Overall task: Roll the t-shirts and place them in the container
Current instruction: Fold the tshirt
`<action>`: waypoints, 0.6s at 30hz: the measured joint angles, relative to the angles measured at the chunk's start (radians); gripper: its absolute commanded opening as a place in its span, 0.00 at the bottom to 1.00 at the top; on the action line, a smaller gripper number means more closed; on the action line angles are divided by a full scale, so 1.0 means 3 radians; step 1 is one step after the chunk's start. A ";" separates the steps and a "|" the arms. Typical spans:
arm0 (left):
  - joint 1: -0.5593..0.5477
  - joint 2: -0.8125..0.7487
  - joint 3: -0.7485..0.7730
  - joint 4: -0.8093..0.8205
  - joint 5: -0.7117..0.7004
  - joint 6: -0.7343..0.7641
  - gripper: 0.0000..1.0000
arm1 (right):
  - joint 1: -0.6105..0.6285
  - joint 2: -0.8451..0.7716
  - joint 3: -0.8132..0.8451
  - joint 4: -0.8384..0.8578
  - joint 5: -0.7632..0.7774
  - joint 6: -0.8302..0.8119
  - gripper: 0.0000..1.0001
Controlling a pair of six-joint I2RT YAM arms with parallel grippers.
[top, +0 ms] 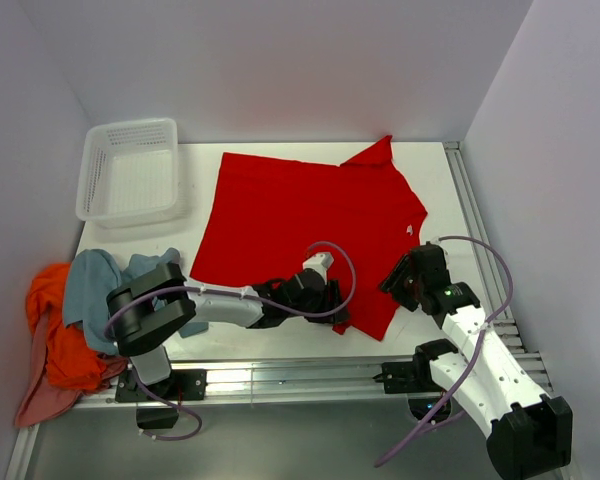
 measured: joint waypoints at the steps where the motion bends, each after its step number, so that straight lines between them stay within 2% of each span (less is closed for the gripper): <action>1: -0.0017 0.0013 0.0005 0.0006 0.0008 -0.0014 0.46 | 0.0003 0.0000 0.0000 0.0000 0.0000 0.0000 0.56; 3: -0.0052 0.0019 0.0005 0.0008 0.0020 -0.0033 0.41 | 0.0003 -0.0001 0.0000 0.0000 0.0003 0.0000 0.56; 4: -0.0067 0.0019 0.0005 0.0008 0.0024 -0.0052 0.32 | 0.0003 -0.0003 0.0000 0.0000 0.0005 0.0000 0.56; 6: -0.0095 0.0019 0.0005 0.0004 0.0031 -0.0099 0.24 | 0.0005 -0.0004 0.0000 -0.0001 0.0013 -0.0001 0.56; 7: -0.0103 0.0019 0.0009 -0.0010 0.0025 -0.0106 0.04 | 0.0006 -0.0004 0.0000 -0.0001 0.0019 -0.0001 0.56; 8: -0.0108 0.0019 0.0020 -0.0045 0.0019 -0.0128 0.00 | 0.0006 -0.0004 0.0000 -0.0001 0.0022 -0.0003 0.56; 14: -0.0078 0.0019 0.0217 -0.0217 0.0011 -0.0135 0.00 | 0.0006 -0.0001 0.0000 -0.0001 0.0023 -0.0001 0.55; 18: 0.0103 0.0029 0.0237 -0.0135 0.0203 -0.0211 0.00 | 0.0006 -0.0003 -0.0001 -0.0001 0.0023 0.0000 0.55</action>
